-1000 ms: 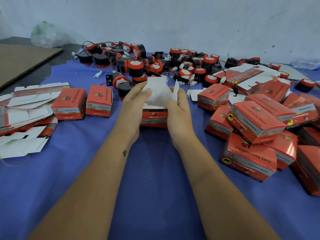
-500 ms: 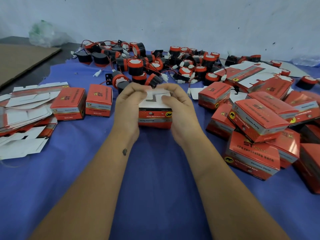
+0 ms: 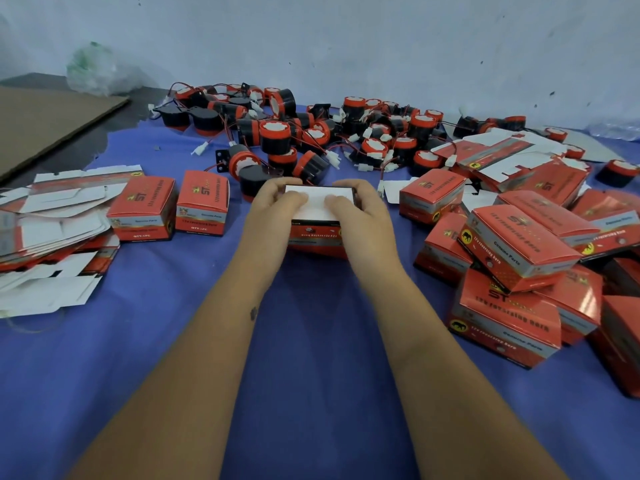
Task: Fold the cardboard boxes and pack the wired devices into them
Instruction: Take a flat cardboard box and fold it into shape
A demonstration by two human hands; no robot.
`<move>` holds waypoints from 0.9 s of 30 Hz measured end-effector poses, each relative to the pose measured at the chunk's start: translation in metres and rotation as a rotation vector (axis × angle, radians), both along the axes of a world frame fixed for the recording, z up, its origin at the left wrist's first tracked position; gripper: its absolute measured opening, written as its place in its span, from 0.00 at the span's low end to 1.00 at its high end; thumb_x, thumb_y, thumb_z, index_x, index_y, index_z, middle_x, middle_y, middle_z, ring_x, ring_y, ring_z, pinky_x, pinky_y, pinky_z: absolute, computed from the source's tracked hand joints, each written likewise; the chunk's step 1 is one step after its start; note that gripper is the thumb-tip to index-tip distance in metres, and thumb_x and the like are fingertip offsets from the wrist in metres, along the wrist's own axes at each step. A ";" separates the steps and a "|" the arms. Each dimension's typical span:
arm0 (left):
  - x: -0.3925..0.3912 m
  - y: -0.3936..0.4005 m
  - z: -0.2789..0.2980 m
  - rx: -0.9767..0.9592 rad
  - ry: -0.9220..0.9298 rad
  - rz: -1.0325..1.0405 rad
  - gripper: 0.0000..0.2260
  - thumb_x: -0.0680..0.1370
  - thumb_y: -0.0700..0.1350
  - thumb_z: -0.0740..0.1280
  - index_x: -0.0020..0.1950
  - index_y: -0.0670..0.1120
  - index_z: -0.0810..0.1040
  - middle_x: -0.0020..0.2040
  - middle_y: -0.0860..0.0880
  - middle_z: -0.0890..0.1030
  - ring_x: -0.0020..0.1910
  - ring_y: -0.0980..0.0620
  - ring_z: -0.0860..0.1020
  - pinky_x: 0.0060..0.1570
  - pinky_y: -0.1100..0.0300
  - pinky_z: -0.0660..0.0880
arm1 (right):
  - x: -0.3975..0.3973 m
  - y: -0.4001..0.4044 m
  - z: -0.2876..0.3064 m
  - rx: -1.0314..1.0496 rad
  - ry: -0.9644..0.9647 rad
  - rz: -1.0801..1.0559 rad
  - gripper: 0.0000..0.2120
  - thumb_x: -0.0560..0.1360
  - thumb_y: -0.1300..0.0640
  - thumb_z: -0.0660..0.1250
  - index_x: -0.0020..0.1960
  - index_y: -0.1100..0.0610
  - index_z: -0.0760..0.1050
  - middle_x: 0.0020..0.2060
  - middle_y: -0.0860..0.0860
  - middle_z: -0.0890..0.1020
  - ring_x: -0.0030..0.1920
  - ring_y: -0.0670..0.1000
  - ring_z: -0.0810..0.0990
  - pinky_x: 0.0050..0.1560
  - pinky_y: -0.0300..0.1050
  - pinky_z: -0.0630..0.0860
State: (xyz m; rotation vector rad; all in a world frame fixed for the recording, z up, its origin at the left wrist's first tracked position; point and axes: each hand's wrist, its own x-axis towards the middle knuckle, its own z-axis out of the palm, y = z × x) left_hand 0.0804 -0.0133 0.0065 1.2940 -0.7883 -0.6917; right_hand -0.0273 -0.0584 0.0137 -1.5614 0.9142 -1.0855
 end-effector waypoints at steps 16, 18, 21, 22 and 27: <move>0.018 -0.002 -0.001 -0.094 0.407 0.158 0.14 0.79 0.47 0.68 0.62 0.44 0.75 0.56 0.44 0.83 0.56 0.43 0.82 0.51 0.50 0.80 | -0.003 0.003 0.011 -0.038 -0.059 0.051 0.14 0.80 0.61 0.62 0.62 0.47 0.74 0.56 0.40 0.76 0.56 0.36 0.74 0.53 0.30 0.73; 0.019 -0.004 0.002 -0.237 0.571 0.138 0.18 0.80 0.45 0.67 0.68 0.42 0.73 0.59 0.43 0.82 0.55 0.47 0.83 0.46 0.56 0.81 | 0.000 -0.012 0.013 0.022 -0.054 -0.097 0.13 0.80 0.60 0.62 0.62 0.48 0.73 0.55 0.45 0.75 0.43 0.31 0.75 0.34 0.24 0.70; 0.017 -0.006 0.006 -0.345 0.655 0.126 0.27 0.79 0.44 0.68 0.77 0.44 0.64 0.63 0.43 0.80 0.55 0.50 0.83 0.43 0.60 0.80 | 0.009 -0.035 0.019 -0.014 0.126 -0.197 0.15 0.79 0.61 0.59 0.64 0.50 0.71 0.60 0.51 0.74 0.37 0.41 0.76 0.29 0.31 0.71; 0.017 -0.007 0.005 -0.357 0.658 0.131 0.29 0.79 0.43 0.68 0.78 0.44 0.61 0.64 0.43 0.80 0.55 0.50 0.83 0.42 0.60 0.80 | 0.015 -0.044 0.019 -0.082 0.229 -0.204 0.17 0.78 0.62 0.59 0.65 0.50 0.70 0.62 0.52 0.73 0.41 0.48 0.77 0.35 0.38 0.75; 0.017 -0.007 0.003 -0.405 0.610 0.143 0.30 0.78 0.42 0.69 0.77 0.46 0.60 0.66 0.43 0.78 0.62 0.46 0.80 0.44 0.60 0.80 | 0.059 -0.076 0.019 -0.466 0.631 -0.094 0.24 0.80 0.61 0.57 0.74 0.46 0.66 0.70 0.57 0.66 0.66 0.61 0.66 0.63 0.57 0.69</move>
